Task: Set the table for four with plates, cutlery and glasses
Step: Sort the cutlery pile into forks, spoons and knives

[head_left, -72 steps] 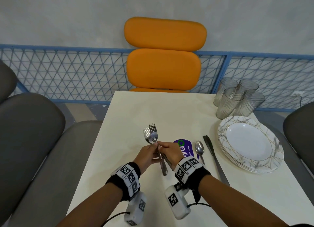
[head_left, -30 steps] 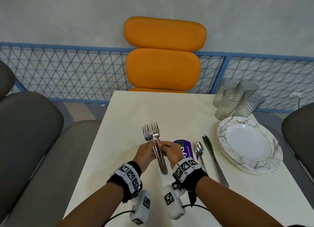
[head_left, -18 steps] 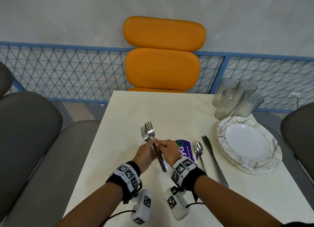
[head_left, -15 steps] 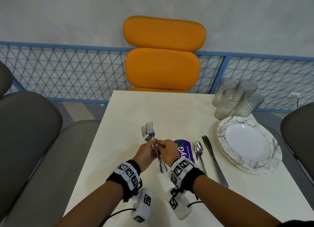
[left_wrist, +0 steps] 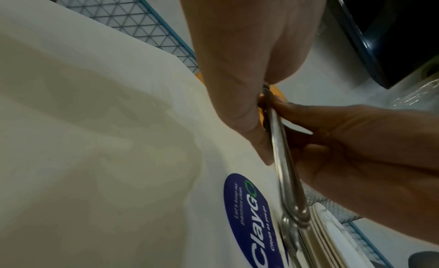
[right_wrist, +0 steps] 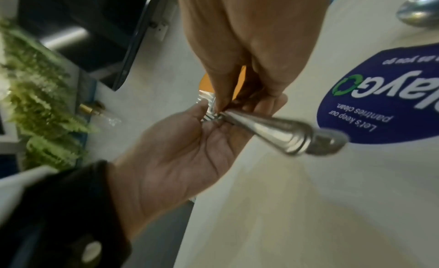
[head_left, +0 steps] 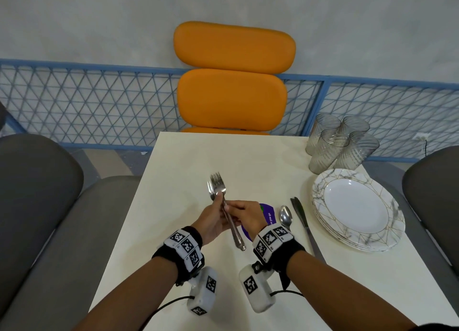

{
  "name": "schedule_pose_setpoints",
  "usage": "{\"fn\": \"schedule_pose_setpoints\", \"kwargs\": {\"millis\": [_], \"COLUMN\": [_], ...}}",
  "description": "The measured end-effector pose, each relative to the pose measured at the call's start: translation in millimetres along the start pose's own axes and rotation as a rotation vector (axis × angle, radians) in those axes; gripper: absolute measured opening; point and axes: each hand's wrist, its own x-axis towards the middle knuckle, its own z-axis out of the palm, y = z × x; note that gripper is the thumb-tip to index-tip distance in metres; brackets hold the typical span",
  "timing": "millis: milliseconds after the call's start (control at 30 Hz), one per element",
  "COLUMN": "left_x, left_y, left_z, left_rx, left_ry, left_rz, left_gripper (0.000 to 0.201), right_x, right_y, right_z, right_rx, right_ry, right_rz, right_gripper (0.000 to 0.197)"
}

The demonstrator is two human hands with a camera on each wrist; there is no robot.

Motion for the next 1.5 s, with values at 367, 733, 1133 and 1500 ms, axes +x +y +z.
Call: {"fn": "schedule_pose_setpoints", "kwargs": {"millis": [367, 733, 1133, 1500], "left_x": [15.4, 38.2, 57.1, 72.8], "left_y": [-15.8, -47.5, -67.7, -67.1], "left_z": [14.8, 65.9, 85.9, 64.5], "left_rx": [0.03, 0.126, 0.455, 0.991], "left_ry": [0.078, -0.038, 0.019, 0.168], "left_rz": [-0.022, -0.199, -0.229, -0.008], "left_gripper": [0.039, 0.036, 0.016, 0.014], "right_x": [-20.4, -38.5, -37.9, -15.3], "right_y": [12.7, 30.7, 46.5, 55.6], "right_z": [1.1, -55.2, -79.9, -70.7], "right_rx": [-1.17, -1.022, -0.956, -0.973], "right_ry": [0.081, 0.233, 0.335, 0.314], "right_rz": [-0.367, -0.148, 0.139, 0.288], "right_gripper": [0.031, 0.027, 0.025, 0.019]}}
